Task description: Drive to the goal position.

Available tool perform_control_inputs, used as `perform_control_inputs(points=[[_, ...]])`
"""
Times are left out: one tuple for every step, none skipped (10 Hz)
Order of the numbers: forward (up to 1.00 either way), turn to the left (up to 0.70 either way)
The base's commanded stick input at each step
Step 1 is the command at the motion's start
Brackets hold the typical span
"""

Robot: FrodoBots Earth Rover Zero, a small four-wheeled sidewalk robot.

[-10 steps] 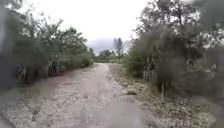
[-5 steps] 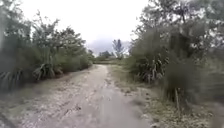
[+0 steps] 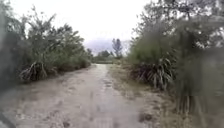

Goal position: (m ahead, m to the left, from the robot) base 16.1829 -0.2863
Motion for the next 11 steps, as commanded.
perform_control_inputs(points=[[0.68, 0.0], [0.68, 0.0], [0.69, 0.0], [0.68, 0.0], [0.68, 0.0], [0.69, 0.0], [0.69, 0.0], [0.69, 0.01], [0.69, 0.03], [0.69, 0.14], [0.69, 0.29]])
